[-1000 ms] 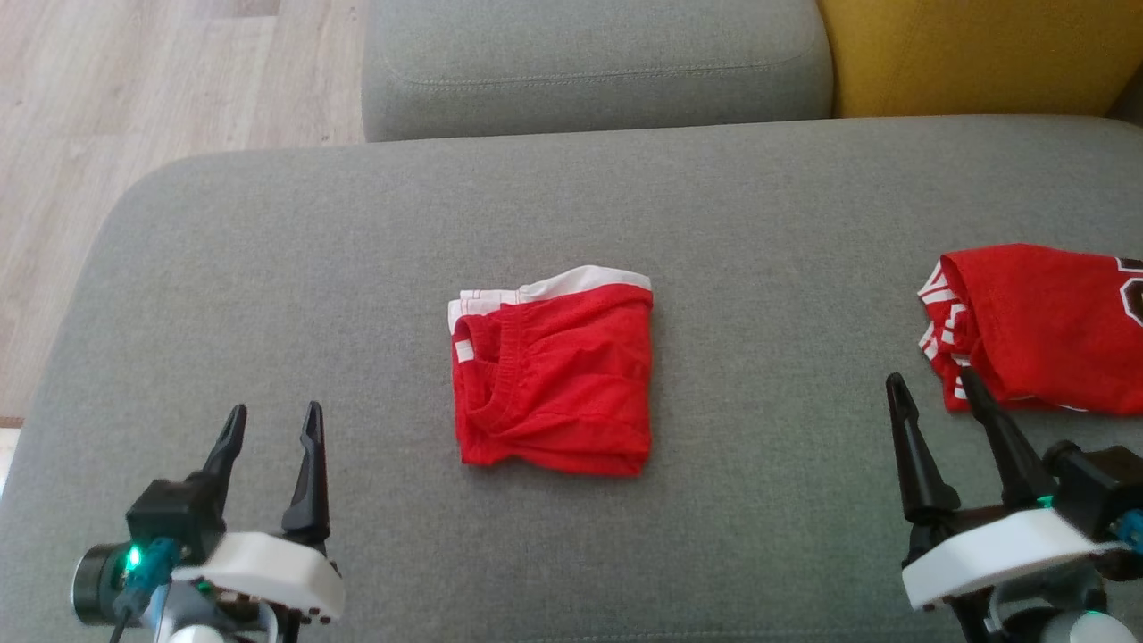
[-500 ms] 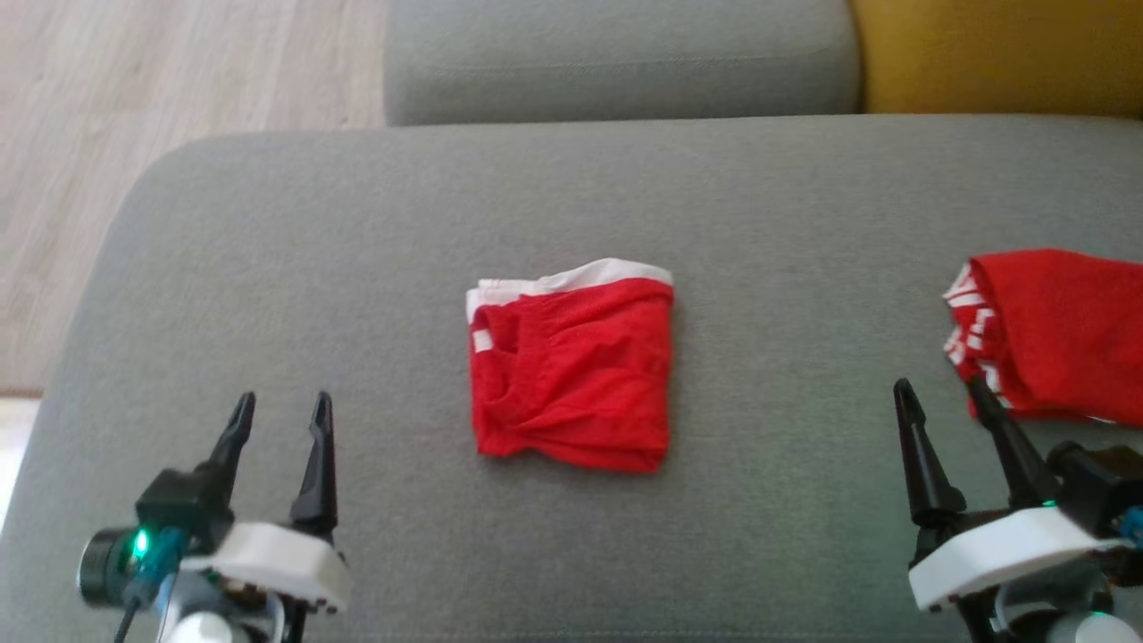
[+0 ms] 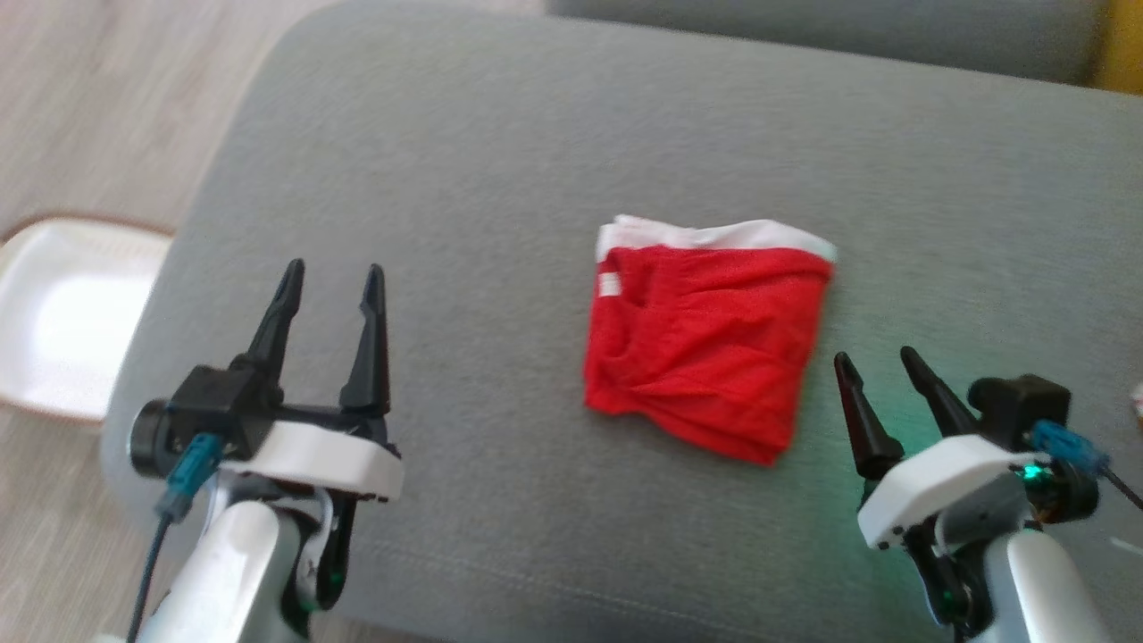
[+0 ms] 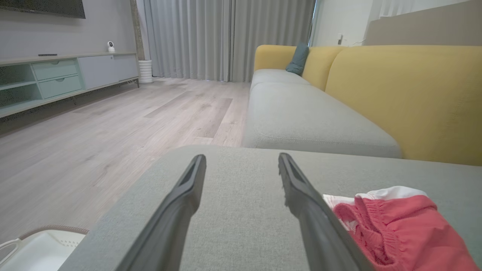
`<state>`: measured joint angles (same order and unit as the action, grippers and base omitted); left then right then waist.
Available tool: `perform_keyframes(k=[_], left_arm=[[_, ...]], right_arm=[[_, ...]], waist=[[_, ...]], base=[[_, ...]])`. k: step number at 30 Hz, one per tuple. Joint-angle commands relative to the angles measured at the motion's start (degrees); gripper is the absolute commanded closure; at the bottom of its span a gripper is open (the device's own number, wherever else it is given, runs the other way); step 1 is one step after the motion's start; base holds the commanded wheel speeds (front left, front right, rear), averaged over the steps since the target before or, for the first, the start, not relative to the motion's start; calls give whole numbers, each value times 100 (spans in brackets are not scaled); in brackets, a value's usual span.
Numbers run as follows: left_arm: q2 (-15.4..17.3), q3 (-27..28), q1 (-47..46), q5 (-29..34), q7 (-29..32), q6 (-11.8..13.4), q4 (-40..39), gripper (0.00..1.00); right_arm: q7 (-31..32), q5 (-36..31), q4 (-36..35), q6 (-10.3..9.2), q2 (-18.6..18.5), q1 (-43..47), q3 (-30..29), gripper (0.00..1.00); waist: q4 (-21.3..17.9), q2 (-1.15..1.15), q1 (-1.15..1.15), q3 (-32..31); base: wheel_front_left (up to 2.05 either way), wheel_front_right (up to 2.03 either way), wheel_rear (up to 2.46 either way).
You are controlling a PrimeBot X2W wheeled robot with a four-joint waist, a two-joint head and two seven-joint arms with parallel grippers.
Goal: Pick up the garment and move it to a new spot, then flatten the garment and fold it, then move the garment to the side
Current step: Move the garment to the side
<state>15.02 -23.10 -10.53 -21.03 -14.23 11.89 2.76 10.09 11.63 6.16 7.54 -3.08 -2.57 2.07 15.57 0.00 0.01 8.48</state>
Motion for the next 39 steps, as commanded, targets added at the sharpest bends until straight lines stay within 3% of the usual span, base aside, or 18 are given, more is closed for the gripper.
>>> perform_keyframes(k=[1,12,13,14,15,27,39], left_arm=[[44,231,-332,64,-53,-35,-120,0],[-256,359,-457,397,-75,-331,-102,0],[-281,381,-451,427,-75,-354,-109,0],[-305,402,-444,453,-75,-379,-113,0],[-331,424,-438,478,-75,-403,-119,0],[-506,660,-315,764,-76,-631,-102,0],[-421,787,-115,900,-76,-752,-195,0]], right_arm=[[5,24,-58,-5,-65,-237,150,0],[550,252,1141,-5,12,-680,74,0],[628,304,1228,-5,14,-703,99,37],[698,357,1296,-5,15,-726,132,65],[696,388,1322,-5,16,-754,144,100],[641,348,1150,-5,-135,-704,415,100],[801,249,398,-5,-829,-392,788,100]], waist=[[333,0,-1,249],[574,0,-1,340],[580,0,-1,340],[584,0,-1,342],[585,0,-1,346],[396,0,-1,254],[-961,0,-1,73]], base=[[0,0,0],[0,0,0],[0,0,0],[0,0,0],[0,0,0],[0,0,0],[0,0,0]])
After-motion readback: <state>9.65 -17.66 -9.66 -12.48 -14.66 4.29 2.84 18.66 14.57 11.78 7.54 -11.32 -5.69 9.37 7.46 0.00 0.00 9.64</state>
